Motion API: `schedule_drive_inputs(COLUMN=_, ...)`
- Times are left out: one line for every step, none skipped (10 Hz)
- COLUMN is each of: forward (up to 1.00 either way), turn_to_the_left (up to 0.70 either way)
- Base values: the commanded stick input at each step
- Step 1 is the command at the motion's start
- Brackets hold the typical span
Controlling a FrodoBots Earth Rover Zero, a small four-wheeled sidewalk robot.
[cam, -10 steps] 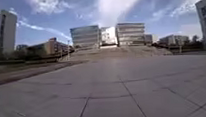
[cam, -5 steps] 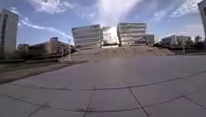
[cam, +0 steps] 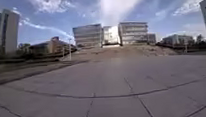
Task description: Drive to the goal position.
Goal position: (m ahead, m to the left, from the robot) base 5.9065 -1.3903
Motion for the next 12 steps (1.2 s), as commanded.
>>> schedule_drive_inputs(forward=0.7, turn_to_the_left=0.0)
schedule_drive_inputs(forward=0.7, turn_to_the_left=0.0)
schedule_drive_inputs(forward=0.7, turn_to_the_left=0.0)
schedule_drive_inputs(forward=0.7, turn_to_the_left=0.0)
schedule_drive_inputs(forward=0.7, turn_to_the_left=0.0)
schedule_drive_inputs(forward=0.7, turn_to_the_left=0.0)
schedule_drive_inputs(forward=0.7, turn_to_the_left=0.0)
schedule_drive_inputs(forward=0.7, turn_to_the_left=0.0)
schedule_drive_inputs(forward=0.7, turn_to_the_left=0.0)
schedule_drive_inputs(forward=0.7, turn_to_the_left=-0.11)
schedule_drive_inputs(forward=0.7, turn_to_the_left=-0.14)
schedule_drive_inputs(forward=0.7, turn_to_the_left=-0.14)
